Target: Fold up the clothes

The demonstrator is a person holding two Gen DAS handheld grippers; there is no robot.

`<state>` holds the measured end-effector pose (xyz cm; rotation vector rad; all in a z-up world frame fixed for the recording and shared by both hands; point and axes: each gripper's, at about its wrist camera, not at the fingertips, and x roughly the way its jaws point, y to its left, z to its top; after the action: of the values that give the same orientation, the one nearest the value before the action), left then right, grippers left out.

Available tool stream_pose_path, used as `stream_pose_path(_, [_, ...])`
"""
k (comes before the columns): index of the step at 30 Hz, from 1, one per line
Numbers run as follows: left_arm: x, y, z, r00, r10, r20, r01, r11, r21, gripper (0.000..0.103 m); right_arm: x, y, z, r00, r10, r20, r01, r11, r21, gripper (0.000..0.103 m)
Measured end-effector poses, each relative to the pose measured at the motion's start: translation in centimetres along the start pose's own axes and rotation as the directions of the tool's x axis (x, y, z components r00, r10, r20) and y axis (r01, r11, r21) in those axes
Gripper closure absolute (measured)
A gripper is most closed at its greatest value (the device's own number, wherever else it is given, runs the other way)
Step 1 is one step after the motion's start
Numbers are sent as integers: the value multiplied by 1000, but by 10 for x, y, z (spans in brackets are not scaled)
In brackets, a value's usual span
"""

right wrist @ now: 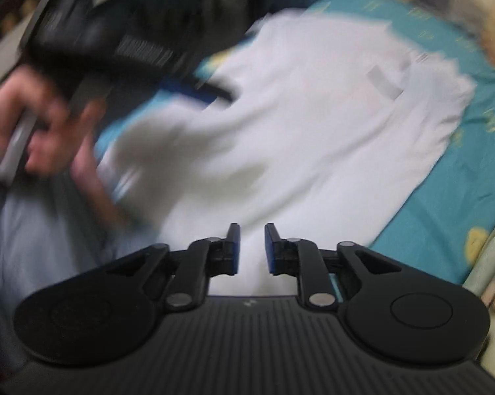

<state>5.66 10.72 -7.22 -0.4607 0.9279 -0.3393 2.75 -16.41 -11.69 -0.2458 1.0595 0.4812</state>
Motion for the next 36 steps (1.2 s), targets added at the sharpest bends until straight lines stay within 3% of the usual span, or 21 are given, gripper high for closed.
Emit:
stream_pose_path(5, [20, 24, 30, 1000, 6, 29, -5, 998, -55, 40, 26, -31, 18, 989, -75, 125, 51, 981, 188, 81])
stream_pose_path(11, [52, 51, 65, 997, 42, 69, -36, 995, -98, 36, 58, -69, 40, 949, -191, 250, 75, 909, 410, 80])
stream_pose_path(14, [65, 70, 86, 993, 55, 102, -39, 988, -147, 33, 63, -77, 40, 941, -197, 277, 58, 896, 441, 64])
stream_pose_path(16, [71, 86, 101, 990, 57, 129, -32, 982, -187, 30, 67, -82, 40, 940, -182, 289, 30, 886, 462, 32])
stream_pose_path(17, [73, 93, 108, 987, 67, 146, -37, 979, -201, 27, 70, -85, 41, 942, -163, 292, 5, 879, 476, 28])
stream_pose_path(19, [77, 110, 122, 980, 85, 180, -41, 971, -235, 24, 77, -90, 42, 949, -141, 283, -18, 870, 493, 29])
stream_pose_path(21, [82, 132, 138, 974, 87, 211, -19, 952, -307, 23, 83, -93, 42, 953, -134, 273, -22, 864, 503, 29])
stream_pose_path(24, [91, 165, 161, 962, 87, 259, 35, 902, -431, 21, 89, -100, 40, 955, -143, 261, -17, 850, 527, 29])
stream_pose_path(26, [103, 188, 173, 961, 67, 268, 83, 855, -512, 21, 92, -105, 39, 955, -148, 258, -17, 838, 545, 29])
stream_pose_path(29, [127, 218, 182, 966, 14, 259, 157, 763, -627, 21, 95, -113, 38, 952, -152, 266, -26, 825, 565, 29])
stream_pose_path(32, [152, 227, 191, 973, 15, 230, 139, 756, -640, 21, 100, -119, 40, 949, -156, 275, -32, 818, 574, 29])
stream_pose_path(36, [174, 232, 202, 956, 10, 292, 189, 742, -643, 21, 105, -123, 42, 940, -167, 297, -33, 823, 567, 29])
